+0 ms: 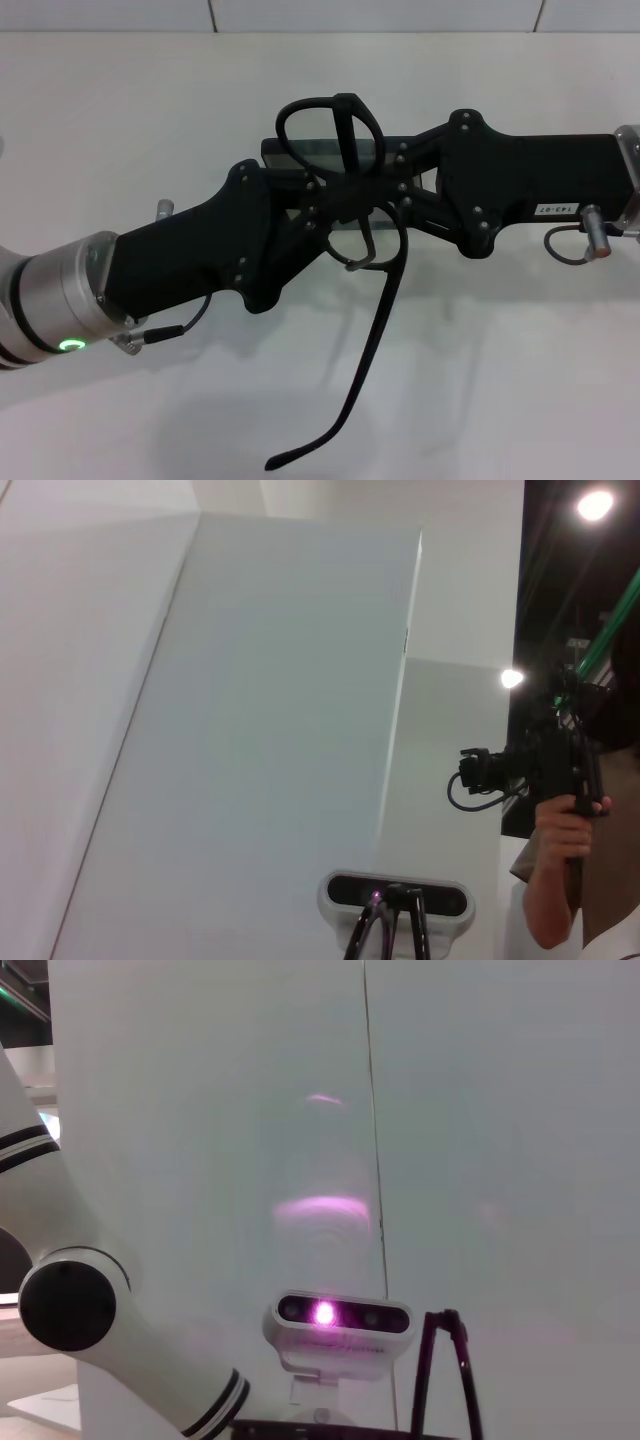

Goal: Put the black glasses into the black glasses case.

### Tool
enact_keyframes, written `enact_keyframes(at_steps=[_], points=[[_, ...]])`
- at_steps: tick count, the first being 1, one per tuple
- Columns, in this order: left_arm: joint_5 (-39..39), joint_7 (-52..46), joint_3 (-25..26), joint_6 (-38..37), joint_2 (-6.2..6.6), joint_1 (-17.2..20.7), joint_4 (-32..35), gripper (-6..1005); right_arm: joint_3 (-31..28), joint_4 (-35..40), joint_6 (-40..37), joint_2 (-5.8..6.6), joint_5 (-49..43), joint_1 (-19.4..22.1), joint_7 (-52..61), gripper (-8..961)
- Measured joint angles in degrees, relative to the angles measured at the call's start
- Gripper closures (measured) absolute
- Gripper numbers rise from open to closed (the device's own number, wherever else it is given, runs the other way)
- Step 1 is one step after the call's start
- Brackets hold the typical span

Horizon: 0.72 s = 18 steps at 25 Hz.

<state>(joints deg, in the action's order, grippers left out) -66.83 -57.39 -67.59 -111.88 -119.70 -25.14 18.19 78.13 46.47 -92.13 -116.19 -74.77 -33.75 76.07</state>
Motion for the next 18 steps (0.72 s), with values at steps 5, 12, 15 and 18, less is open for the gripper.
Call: enact_keyframes(at_steps=[5, 12, 15, 18], points=[[-0.3, 0.0, -0.3, -2.3, 0.16, 0.1, 0.5, 960, -0.8, -2.3, 0.7, 0.04, 0.2, 0.0, -1.4, 891], [0.5, 1.0, 0.1, -4.3, 0.73, 1.7, 0.8, 960, -4.3, -2.9, -4.4, 0.35, 2.7, 2.1, -2.3, 890], [1.2, 1.0, 0.2, -4.4, 0.95, 2.3, 0.9, 960, -7.4, -2.8, -8.3, 0.36, 4.0, 2.7, -2.4, 890], [1.4, 1.0, 0.2, -4.4, 0.98, 2.2, 1.0, 960, -9.8, -2.8, -11.1, 0.36, 5.3, 3.0, -2.4, 890]])
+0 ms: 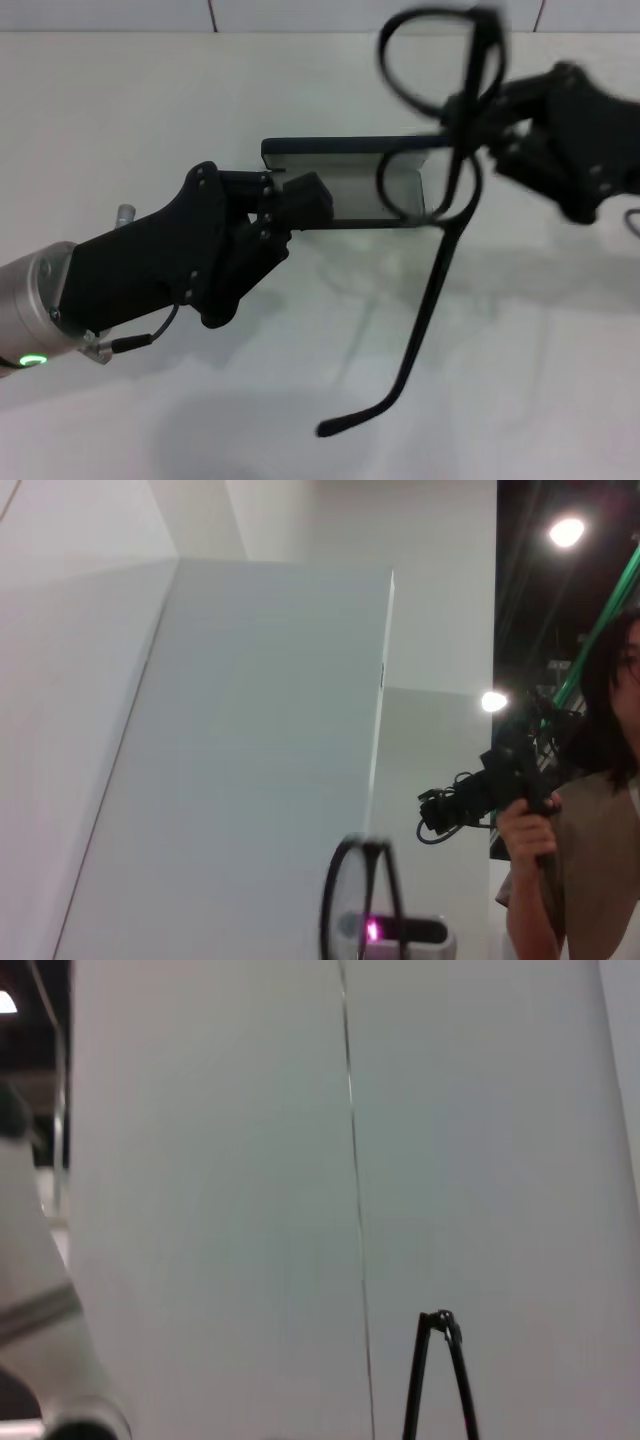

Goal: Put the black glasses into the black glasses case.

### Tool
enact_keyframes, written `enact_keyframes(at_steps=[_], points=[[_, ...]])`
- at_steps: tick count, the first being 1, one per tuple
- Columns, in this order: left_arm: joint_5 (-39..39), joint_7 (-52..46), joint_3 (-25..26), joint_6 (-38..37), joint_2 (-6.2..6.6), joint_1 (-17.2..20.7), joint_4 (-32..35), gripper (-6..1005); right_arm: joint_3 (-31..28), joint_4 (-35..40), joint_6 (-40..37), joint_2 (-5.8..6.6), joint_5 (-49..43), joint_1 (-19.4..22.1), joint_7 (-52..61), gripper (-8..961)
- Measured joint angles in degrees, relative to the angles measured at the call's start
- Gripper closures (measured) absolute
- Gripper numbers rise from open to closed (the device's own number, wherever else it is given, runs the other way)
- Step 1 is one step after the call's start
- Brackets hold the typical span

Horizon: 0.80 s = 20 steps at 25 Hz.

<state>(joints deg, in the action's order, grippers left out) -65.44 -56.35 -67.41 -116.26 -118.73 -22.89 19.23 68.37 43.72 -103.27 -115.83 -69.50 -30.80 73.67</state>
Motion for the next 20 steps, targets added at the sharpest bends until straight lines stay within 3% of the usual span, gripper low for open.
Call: enact_keyframes(at_steps=[8, 13, 20], points=[[-1.7, 0.0, -0.6, 0.2, 0.03, -1.9, -0.2, 960, -7.3, -1.3, -7.7, -0.13, 10.9, 0.7, -2.7, 889], [-5.3, 1.1, -0.6, 0.1, -0.66, -3.9, -0.1, 960, -4.7, -7.0, -6.9, -0.36, 22.0, 0.0, -10.5, 889], [-7.1, 2.0, -5.2, 0.0, -1.29, -7.9, -0.7, 960, 1.4, -16.4, -0.5, -0.36, 23.7, -7.2, -20.7, 888]])
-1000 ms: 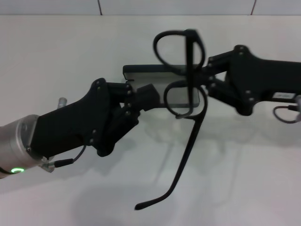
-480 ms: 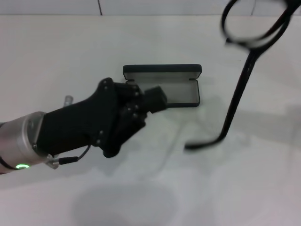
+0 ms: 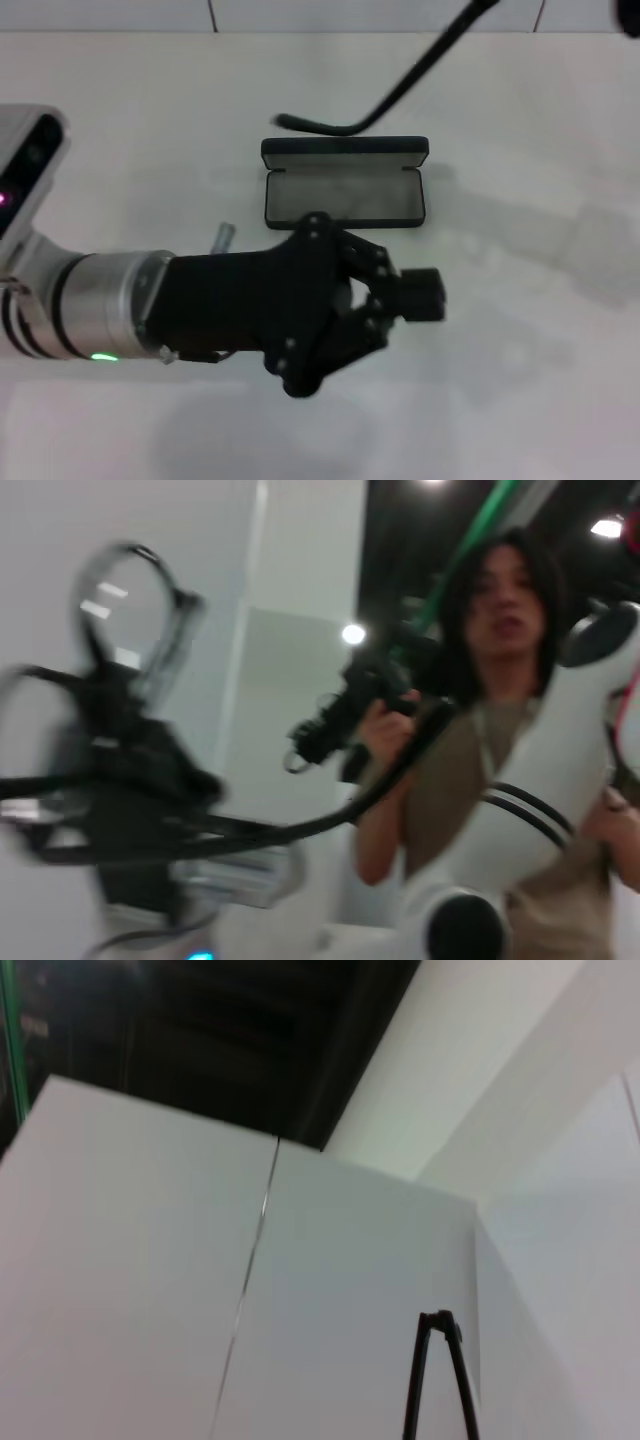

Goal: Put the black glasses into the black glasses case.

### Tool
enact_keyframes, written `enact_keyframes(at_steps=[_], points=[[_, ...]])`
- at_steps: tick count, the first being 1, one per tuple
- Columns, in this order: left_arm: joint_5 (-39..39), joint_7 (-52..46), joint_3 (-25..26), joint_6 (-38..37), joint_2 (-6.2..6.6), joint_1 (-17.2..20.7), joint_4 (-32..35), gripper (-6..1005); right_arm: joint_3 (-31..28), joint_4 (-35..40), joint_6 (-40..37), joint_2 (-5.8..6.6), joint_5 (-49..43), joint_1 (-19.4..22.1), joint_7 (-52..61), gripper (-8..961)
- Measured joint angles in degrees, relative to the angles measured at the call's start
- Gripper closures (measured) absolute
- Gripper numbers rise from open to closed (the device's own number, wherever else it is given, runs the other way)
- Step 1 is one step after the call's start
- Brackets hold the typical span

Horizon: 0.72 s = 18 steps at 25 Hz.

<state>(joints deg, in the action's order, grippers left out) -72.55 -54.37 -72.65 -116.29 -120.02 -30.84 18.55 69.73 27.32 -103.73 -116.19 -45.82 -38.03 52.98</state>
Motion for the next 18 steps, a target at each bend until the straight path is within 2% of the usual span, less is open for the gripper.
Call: enact_keyframes(at_steps=[6, 12, 18], points=[[1.5, 0.2, -2.1, 0.0, -0.32, -1.3, 0.3, 959, 3.4, -3.6, 4.0, 0.01, 0.7, -2.6, -3.0, 888], [6.6, 0.7, -3.5, 0.0, -0.13, -0.6, 0.1, 959, 7.6, -3.6, 5.2, 0.01, 0.7, -2.0, -3.1, 887], [8.9, 0.9, -3.1, 0.0, -0.04, 0.1, -0.2, 959, 8.6, -3.4, 4.4, 0.01, 0.8, -1.6, -2.4, 887]])
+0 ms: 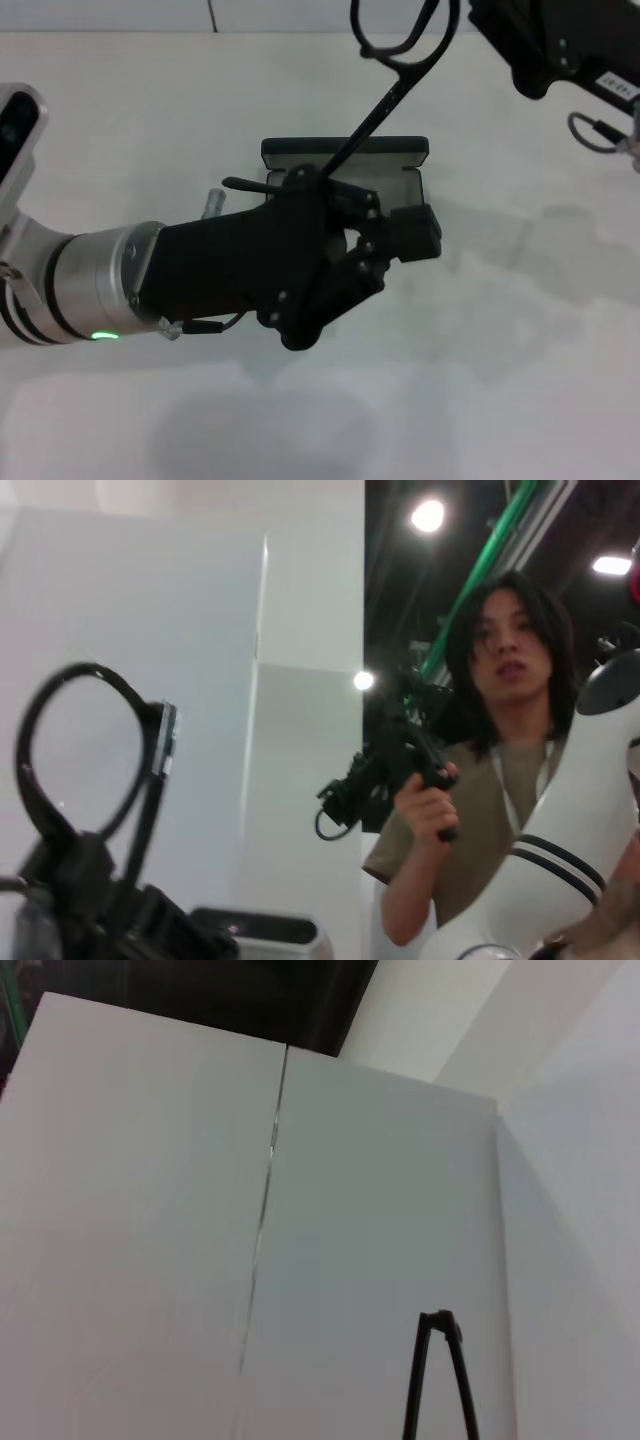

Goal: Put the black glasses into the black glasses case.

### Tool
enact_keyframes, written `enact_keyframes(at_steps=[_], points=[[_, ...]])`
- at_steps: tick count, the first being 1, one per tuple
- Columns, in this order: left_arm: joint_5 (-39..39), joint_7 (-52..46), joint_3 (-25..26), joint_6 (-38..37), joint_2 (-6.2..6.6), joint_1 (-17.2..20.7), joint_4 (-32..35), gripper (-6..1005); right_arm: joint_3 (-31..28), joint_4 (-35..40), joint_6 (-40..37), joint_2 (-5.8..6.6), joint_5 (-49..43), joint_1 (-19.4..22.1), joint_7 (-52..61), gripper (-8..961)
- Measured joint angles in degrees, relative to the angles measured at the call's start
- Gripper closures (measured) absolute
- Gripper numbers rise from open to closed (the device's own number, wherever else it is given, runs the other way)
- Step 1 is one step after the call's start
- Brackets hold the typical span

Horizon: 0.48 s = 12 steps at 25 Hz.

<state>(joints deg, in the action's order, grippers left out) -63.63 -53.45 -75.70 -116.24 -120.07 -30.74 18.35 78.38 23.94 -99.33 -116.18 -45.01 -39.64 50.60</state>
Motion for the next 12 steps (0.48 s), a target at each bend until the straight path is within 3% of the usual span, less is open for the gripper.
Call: enact_keyframes(at_steps=[12], points=[[4.7, 0.0, 0.0, 0.1, -0.03, 2.0, -0.1, 959, 8.8, 0.3, 5.7, 0.00, 0.0, -0.2, -0.3, 886]])
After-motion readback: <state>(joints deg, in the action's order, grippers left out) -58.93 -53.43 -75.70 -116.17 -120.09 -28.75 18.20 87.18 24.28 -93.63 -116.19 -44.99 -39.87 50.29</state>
